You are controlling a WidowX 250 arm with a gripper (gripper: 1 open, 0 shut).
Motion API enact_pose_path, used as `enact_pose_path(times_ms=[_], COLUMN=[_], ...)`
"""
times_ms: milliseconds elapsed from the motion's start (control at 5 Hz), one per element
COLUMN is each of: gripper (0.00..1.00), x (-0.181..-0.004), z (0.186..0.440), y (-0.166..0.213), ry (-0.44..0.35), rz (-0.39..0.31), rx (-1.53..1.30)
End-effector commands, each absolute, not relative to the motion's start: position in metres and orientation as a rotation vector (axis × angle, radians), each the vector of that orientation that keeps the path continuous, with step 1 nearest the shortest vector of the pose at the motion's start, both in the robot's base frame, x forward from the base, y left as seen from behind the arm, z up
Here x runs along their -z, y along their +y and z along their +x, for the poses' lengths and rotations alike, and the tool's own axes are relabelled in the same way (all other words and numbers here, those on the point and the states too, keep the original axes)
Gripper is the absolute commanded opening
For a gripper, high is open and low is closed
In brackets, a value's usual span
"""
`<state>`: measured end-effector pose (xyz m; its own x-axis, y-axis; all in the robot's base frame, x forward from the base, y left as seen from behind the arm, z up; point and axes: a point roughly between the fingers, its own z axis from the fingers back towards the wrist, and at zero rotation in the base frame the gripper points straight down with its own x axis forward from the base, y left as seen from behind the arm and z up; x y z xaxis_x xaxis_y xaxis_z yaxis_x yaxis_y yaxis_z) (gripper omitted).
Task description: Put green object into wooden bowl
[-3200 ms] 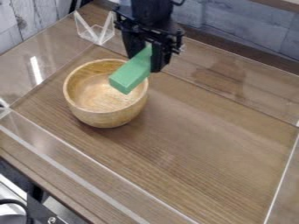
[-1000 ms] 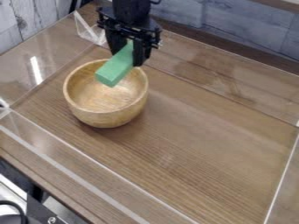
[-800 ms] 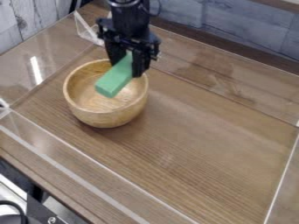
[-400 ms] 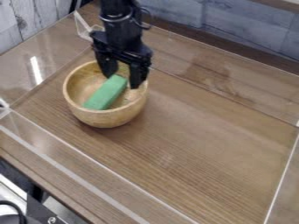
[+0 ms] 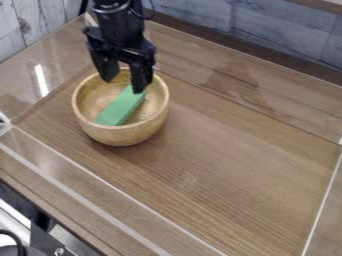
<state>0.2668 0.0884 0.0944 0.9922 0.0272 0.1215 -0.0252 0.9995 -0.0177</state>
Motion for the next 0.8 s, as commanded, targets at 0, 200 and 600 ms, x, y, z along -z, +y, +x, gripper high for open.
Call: enact_pose_path(times_ms=[0, 200, 600], gripper=[1.0, 1.0, 1.0], x=[-0.119, -0.123, -0.136], z=[0.266, 0.264, 0.262], y=[0.092, 0.091, 0.079], ry=[-0.18, -0.186, -0.198], rz=[-0.003, -0.003, -0.001], rx=[-0.031, 0.002, 0.015])
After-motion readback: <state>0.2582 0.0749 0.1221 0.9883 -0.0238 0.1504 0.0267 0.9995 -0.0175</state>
